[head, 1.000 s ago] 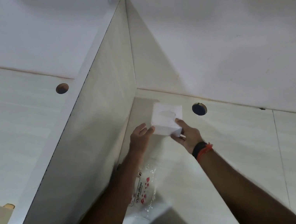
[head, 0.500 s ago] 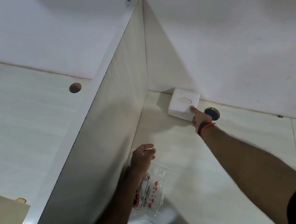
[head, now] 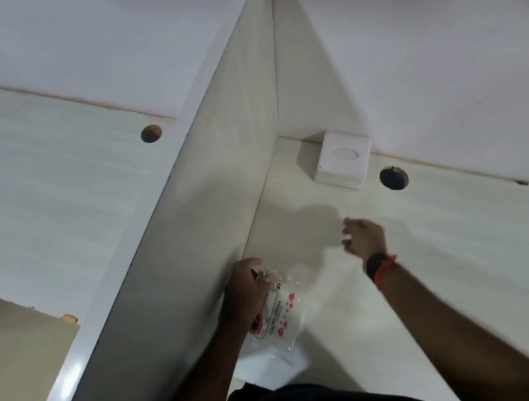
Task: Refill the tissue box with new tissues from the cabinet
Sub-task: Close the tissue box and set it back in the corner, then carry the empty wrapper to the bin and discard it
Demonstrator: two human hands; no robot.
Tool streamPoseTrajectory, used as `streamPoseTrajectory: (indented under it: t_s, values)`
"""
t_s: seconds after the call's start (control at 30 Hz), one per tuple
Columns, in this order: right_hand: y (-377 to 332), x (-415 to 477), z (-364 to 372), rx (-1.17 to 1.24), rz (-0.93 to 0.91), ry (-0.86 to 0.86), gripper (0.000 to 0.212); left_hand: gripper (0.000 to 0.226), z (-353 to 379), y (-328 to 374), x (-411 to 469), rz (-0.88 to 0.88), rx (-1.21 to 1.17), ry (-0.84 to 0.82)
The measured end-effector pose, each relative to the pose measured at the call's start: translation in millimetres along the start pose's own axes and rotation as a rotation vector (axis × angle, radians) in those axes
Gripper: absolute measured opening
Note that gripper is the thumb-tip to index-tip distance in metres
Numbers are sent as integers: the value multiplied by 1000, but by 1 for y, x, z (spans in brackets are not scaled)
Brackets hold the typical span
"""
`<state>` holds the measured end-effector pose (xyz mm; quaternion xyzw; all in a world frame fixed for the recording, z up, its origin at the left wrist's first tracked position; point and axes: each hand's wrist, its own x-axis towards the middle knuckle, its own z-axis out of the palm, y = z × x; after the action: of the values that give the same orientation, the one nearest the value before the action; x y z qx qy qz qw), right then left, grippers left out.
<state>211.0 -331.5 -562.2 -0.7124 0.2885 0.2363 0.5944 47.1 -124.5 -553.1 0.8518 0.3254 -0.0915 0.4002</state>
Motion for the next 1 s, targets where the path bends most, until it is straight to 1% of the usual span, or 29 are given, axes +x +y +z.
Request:
streamPoseTrajectory:
  t_s: [0.07,0.13,0.2,0.23,0.27,0.37,0.43,0.5,0.57,0.63,0.7,0.77,0.83,0.9,1.0]
  values:
    - [45,-32,1,-161,54,-40,24,43,5,-14,-8,21,78,40]
    - [81,-59,2,-315,87,-30,34,49,9,-22,-16,35,181,73]
    - [108,-79,3,-446,105,-72,46,62,12,-25,-24,-35,219,85]
    - [118,-89,5,-491,116,-120,47,67,13,-26,-27,-91,211,71]
    - [126,-96,7,-520,114,-165,44,71,14,-26,-30,-140,204,53]
    - [134,-103,9,-540,79,-229,27,72,16,-35,-37,-246,193,-16]
    - [129,-99,5,-481,101,-263,19,63,17,-42,-40,-291,164,-70]
    - [120,-102,-6,-328,162,-342,3,43,19,-51,-45,-315,64,-130]
    - [114,-107,-21,-222,180,-406,8,33,21,-58,-51,-347,-129,-194]
    - [111,-111,-36,-139,175,-425,8,32,19,-59,-57,-397,-352,-296]
    - [111,-117,-51,-57,176,-416,10,26,13,-54,-65,-472,-633,-446]
    - [112,-129,-65,22,163,-394,12,16,6,-49,-72,-520,-844,-586]
    - [115,-145,-76,76,130,-381,21,19,0,-47,-76,-495,-878,-691]
    - [121,-167,-85,130,106,-387,31,23,-9,-42,-82,-429,-841,-764]
    - [132,-204,-93,193,89,-426,39,26,-26,-36,-95,-347,-810,-792]
